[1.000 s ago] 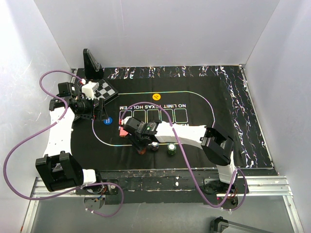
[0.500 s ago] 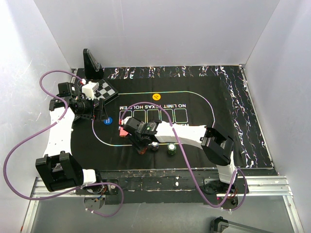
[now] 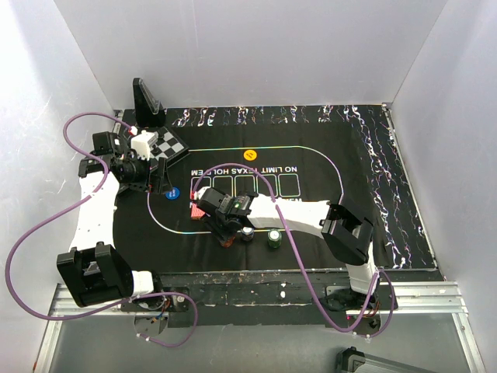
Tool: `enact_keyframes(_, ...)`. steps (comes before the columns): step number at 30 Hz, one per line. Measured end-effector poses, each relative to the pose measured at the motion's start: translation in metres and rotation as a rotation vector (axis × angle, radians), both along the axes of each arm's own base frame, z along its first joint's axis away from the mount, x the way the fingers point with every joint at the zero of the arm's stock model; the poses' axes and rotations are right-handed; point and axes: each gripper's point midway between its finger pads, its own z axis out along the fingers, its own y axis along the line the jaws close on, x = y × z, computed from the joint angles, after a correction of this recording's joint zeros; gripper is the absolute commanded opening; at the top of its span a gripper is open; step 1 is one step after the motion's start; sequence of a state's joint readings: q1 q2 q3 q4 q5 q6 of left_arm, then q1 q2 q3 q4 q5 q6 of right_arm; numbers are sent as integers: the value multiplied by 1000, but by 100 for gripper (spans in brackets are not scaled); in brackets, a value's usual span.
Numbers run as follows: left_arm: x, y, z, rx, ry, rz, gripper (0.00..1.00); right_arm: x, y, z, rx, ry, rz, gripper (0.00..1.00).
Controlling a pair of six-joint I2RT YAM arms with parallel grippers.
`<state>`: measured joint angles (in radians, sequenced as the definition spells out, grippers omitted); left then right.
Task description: Distribute texas hold em gaming equipment
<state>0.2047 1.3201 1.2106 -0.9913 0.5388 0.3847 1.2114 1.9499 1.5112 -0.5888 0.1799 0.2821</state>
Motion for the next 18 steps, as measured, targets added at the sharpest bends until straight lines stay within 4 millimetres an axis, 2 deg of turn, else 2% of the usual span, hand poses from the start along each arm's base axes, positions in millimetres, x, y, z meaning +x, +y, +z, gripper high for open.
enact_keyframes(3,0,0,0,0,-1,1,98,0,0,0,0,1,-1,62)
enact_keyframes(7,0,1,0,0,-1,1,98,0,0,-3,-7,3,0,62)
enact_keyframes(14,0,1,0,2,-2,0,98,0,0,-4,-7,5,0,49)
enact_keyframes(18,0,2,0,4,-4,-2,98,-1,0,-4,-6,6,-2,35)
